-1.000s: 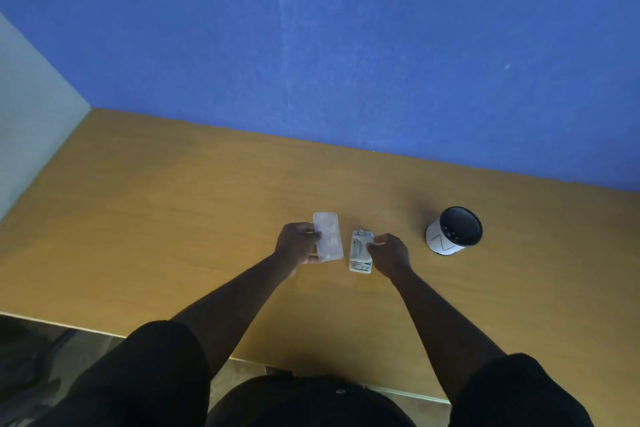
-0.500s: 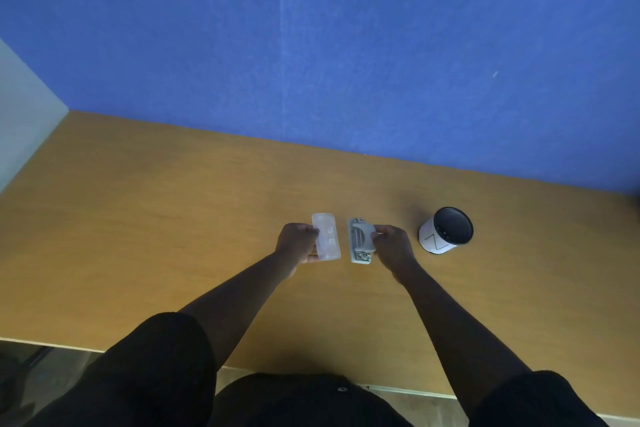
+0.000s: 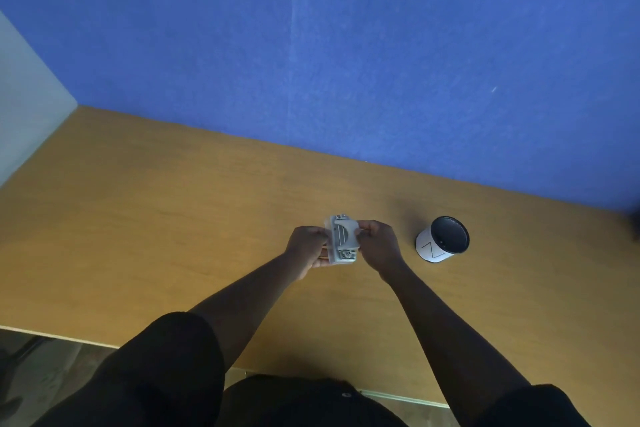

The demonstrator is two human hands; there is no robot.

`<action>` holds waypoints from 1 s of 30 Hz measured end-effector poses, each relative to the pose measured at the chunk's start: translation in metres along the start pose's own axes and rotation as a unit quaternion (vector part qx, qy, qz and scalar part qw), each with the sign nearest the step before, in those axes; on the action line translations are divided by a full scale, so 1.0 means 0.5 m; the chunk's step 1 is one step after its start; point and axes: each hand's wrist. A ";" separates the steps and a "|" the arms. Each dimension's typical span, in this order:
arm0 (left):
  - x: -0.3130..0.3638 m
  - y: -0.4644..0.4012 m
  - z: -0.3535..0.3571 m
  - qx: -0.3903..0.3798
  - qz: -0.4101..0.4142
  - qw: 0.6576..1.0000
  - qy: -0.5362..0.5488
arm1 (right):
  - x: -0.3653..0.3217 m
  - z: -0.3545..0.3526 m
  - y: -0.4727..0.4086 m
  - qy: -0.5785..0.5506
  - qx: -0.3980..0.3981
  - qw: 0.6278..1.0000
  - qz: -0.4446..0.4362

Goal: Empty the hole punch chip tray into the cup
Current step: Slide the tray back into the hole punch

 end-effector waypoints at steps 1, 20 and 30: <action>0.000 0.001 0.002 0.001 -0.001 1.000 0.010 | -0.002 0.000 0.002 0.001 -0.001 1.000 -0.003; 0.000 0.028 0.031 -0.056 -0.021 0.997 0.048 | 0.007 -0.022 -0.002 -0.061 -0.014 0.998 -0.003; -0.015 0.019 0.047 -0.017 0.005 0.998 0.059 | 0.036 -0.028 0.006 -0.079 -0.034 0.994 0.073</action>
Point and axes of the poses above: each hand's wrist, its own y-axis away from the middle knuckle, its own z-axis out of the palm, x = y × z, and after that the axes turned 9 degrees about y, right-handed
